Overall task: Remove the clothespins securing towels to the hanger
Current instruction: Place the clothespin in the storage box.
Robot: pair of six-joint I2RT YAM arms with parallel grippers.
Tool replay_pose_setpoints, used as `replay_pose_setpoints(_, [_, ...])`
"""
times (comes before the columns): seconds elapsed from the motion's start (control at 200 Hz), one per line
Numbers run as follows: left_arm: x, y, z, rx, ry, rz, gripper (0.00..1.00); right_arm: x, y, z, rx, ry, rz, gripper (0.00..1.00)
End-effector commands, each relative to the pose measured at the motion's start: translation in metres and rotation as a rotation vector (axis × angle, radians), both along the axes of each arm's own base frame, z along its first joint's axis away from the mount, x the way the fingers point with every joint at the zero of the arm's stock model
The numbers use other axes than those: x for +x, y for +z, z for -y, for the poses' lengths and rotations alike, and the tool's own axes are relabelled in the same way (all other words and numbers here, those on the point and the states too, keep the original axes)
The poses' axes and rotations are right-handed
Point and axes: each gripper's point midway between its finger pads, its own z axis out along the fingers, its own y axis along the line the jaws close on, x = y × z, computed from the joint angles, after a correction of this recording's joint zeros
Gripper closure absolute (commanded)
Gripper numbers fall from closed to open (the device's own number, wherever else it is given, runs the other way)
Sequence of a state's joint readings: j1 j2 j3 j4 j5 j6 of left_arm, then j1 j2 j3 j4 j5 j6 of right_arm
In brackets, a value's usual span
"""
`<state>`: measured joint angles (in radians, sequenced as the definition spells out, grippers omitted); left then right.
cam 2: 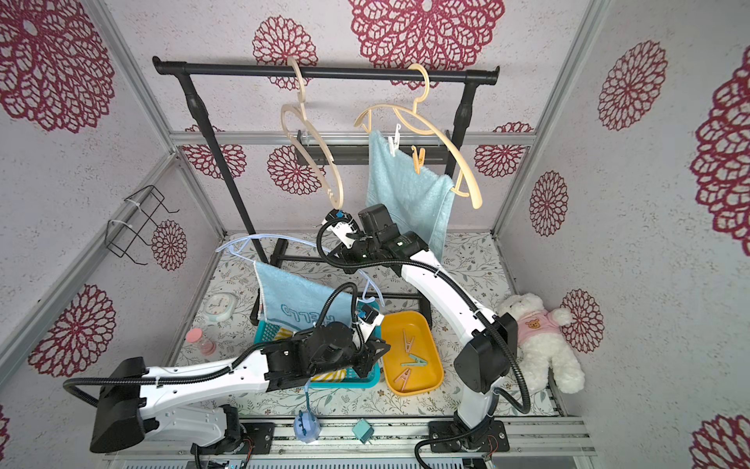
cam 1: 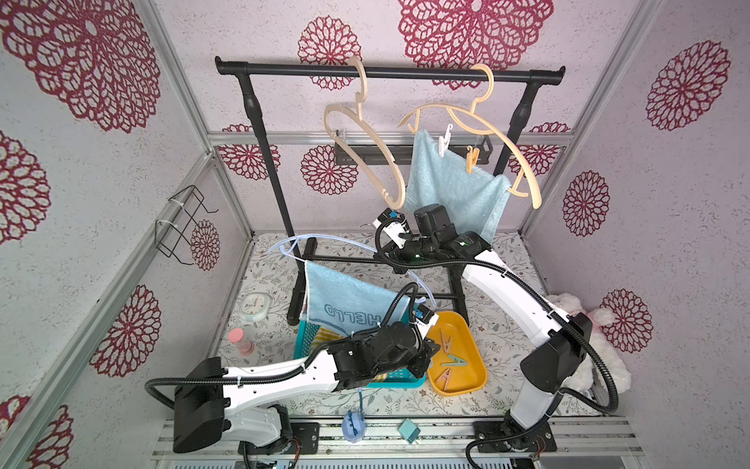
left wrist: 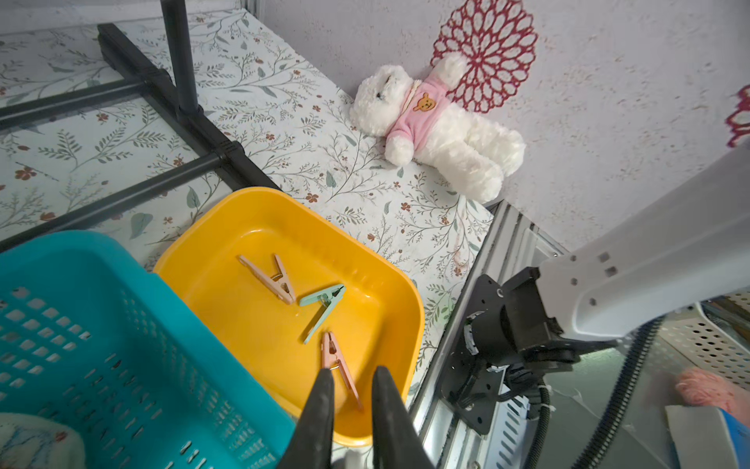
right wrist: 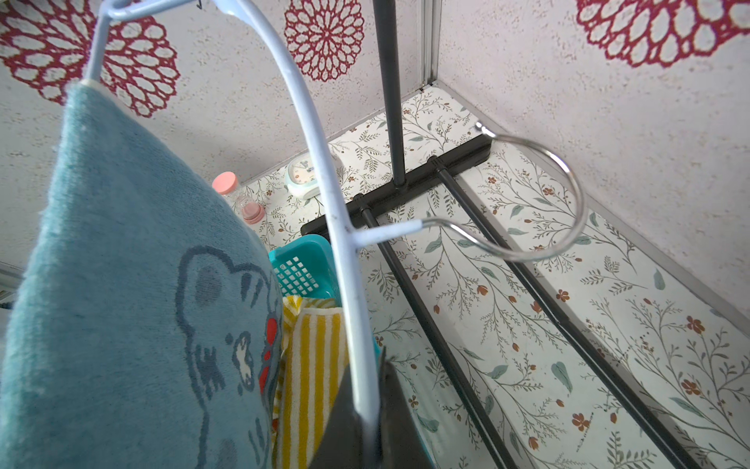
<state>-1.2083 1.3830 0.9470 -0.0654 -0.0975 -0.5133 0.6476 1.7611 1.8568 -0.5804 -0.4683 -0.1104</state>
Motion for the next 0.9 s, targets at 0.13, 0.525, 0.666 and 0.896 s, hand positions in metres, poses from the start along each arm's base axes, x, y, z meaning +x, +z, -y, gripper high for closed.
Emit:
replay_pose_setpoints(0.13, [0.008,0.013,0.030,-0.077,0.022,-0.005,1.00,0.004,0.034,0.001,0.089,-0.007,0.054,1.00])
replay_pose_setpoints(0.525, [0.010,-0.014,0.068,-0.003,-0.016,-0.095,0.50,0.003,0.030,0.008,0.086,-0.016,0.055,1.00])
replay_pose_setpoints(0.666, [0.013,-0.009,0.066,-0.007,-0.004,-0.075,0.34,0.003,0.031,0.011,0.090,-0.019,0.058,1.00])
replay_pose_setpoints(0.896, [0.012,0.023,0.054,-0.058,-0.003,-0.027,0.33,0.004,0.032,0.014,0.099,-0.024,0.053,1.00])
